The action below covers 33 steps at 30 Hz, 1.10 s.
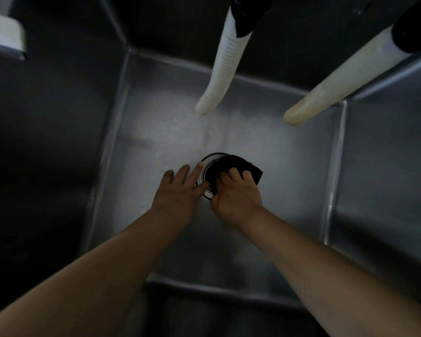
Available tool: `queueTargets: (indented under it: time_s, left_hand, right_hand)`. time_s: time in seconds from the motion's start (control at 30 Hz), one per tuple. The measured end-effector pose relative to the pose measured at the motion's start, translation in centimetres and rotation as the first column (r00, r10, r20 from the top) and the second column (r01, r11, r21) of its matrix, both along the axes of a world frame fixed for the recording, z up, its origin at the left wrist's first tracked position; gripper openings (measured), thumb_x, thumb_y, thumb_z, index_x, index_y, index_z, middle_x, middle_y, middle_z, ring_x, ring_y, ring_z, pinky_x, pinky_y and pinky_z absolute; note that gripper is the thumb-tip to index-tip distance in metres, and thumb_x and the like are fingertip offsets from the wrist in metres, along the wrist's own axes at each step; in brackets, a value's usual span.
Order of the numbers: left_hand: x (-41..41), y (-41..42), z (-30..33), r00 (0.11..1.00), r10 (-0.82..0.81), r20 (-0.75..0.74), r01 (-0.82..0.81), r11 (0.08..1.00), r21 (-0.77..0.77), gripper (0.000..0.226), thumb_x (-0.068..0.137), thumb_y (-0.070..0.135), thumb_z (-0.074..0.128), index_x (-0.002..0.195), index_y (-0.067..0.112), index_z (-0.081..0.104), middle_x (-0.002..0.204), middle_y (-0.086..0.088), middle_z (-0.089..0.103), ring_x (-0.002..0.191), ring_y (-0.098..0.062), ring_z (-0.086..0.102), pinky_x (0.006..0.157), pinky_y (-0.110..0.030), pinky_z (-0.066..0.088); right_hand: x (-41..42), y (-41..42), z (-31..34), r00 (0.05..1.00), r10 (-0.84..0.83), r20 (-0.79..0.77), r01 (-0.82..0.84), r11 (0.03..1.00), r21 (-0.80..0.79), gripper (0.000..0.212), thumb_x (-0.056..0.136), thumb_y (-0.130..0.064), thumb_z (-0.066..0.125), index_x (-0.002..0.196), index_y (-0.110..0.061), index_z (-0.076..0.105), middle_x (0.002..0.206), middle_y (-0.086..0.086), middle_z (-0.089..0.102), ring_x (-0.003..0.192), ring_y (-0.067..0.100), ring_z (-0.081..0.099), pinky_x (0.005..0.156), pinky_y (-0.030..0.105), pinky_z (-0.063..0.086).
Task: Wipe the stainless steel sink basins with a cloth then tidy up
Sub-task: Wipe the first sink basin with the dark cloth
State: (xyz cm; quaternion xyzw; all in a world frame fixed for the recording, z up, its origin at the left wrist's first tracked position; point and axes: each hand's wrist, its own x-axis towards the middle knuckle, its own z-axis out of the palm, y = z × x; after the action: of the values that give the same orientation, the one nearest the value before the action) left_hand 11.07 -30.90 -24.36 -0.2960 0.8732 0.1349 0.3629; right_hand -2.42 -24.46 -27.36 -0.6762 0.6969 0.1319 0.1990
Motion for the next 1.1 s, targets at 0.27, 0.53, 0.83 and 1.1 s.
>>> queueTargets:
  time_s: [0.27,0.53,0.83,1.1]
  left_hand:
    - [0.4,0.0,-0.2,1.000,-0.008,-0.011,0.008,1.000,-0.001,0.084,0.089,0.030,0.057,0.150,0.033,0.000,0.156,-0.005,-0.025,0.145,-0.029,-0.010,0.116,-0.047,0.002]
    - [0.7,0.2,-1.2,0.995,0.053,-0.087,-0.053,0.999,0.007,0.076,0.091,0.024,0.051,0.150,0.034,0.004,0.156,-0.003,-0.024,0.145,-0.028,-0.010,0.116,-0.047,-0.001]
    - [0.6,0.6,-1.2,0.990,0.075,-0.121,-0.080,0.996,-0.035,0.092,0.087,0.016,0.058,0.150,0.029,-0.008,0.157,-0.003,-0.023,0.146,-0.028,-0.006,0.116,-0.047,0.005]
    - [0.7,0.6,-1.5,0.986,0.077,-0.145,-0.086,0.995,-0.055,0.091,0.089,0.020,0.056,0.150,0.022,-0.012,0.158,0.001,-0.020,0.146,-0.025,-0.003,0.117,-0.043,0.005]
  right_hand:
    - [-0.1,-0.3,-0.8,0.993,-0.073,0.094,0.075,0.997,-0.024,0.038,0.092,-0.029,0.038,0.119,-0.018,0.062,0.117,-0.002,0.059,0.114,0.022,0.031,0.089,0.037,0.015]
    - [0.0,5.2,0.5,0.926,-0.258,0.277,0.320,0.924,-0.210,0.039,0.072,-0.011,0.075,0.111,-0.014,0.068,0.109,0.013,0.063,0.090,0.037,0.056,0.073,0.043,0.049]
    - [-0.2,14.1,1.1,0.971,-0.240,-0.007,0.238,0.966,-0.099,0.065,0.056,-0.032,0.083,0.115,-0.009,0.065,0.125,0.024,0.057,0.127,0.040,0.039,0.106,0.053,0.027]
    - [-6.7,3.7,-2.1,0.954,-0.288,-0.085,0.274,0.950,-0.151,0.073,0.086,-0.057,0.026,0.151,-0.029,0.011,0.156,0.022,0.009,0.144,0.039,0.001,0.109,0.064,-0.003]
